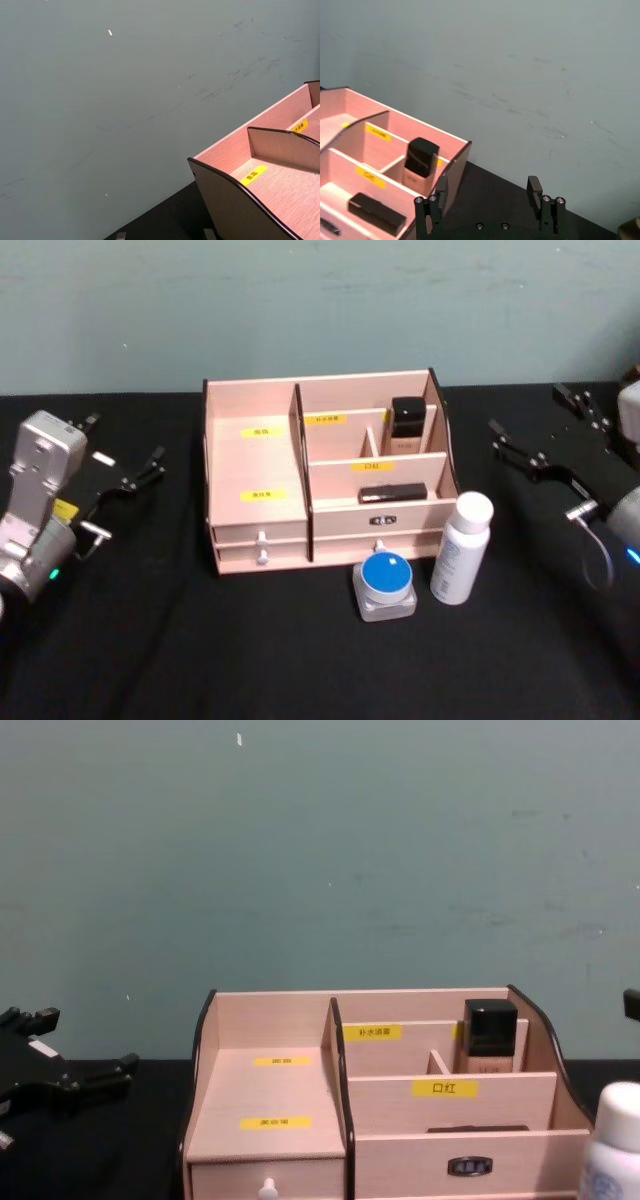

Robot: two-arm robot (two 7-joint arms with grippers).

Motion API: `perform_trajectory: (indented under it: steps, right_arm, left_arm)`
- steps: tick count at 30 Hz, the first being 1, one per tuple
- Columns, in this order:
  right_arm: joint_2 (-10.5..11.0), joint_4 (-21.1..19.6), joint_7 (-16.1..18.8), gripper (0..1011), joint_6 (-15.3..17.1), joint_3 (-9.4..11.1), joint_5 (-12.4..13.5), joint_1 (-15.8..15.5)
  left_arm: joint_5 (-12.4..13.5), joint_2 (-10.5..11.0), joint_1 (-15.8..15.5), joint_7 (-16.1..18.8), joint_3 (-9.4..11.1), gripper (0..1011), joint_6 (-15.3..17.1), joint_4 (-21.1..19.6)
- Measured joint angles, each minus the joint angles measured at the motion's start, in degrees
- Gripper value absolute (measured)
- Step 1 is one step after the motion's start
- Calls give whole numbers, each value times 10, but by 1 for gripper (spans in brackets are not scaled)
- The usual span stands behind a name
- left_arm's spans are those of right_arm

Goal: Pick up the facial cleanser and watermelon frost from the table and place them into the tiered storage box.

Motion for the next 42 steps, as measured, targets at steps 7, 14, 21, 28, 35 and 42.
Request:
perform_trajectory:
  steps: [7,14,21,28,35,42]
  right_arm:
    - [27,-65,14,1002,15,29,18,-50]
    - [61,-139,35,1002,29,71,48,-121]
    - [79,-180,50,1002,38,97,66,-174]
    - [86,-199,61,1002,70,102,69,-208]
    - [80,-201,72,1002,101,99,71,-213]
    - [70,-191,82,1002,126,90,70,-203]
  left_arm:
    - [0,0,0,0,0,1001,0,0]
    - [0,0,0,0,0,1001,0,0]
    - [0,0,0,0,0,1001,0,0]
    - [0,0,0,0,0,1001,0,0]
    - [0,0,0,0,0,1001,0,0]
    - [0,0,0,0,0,1001,0,0]
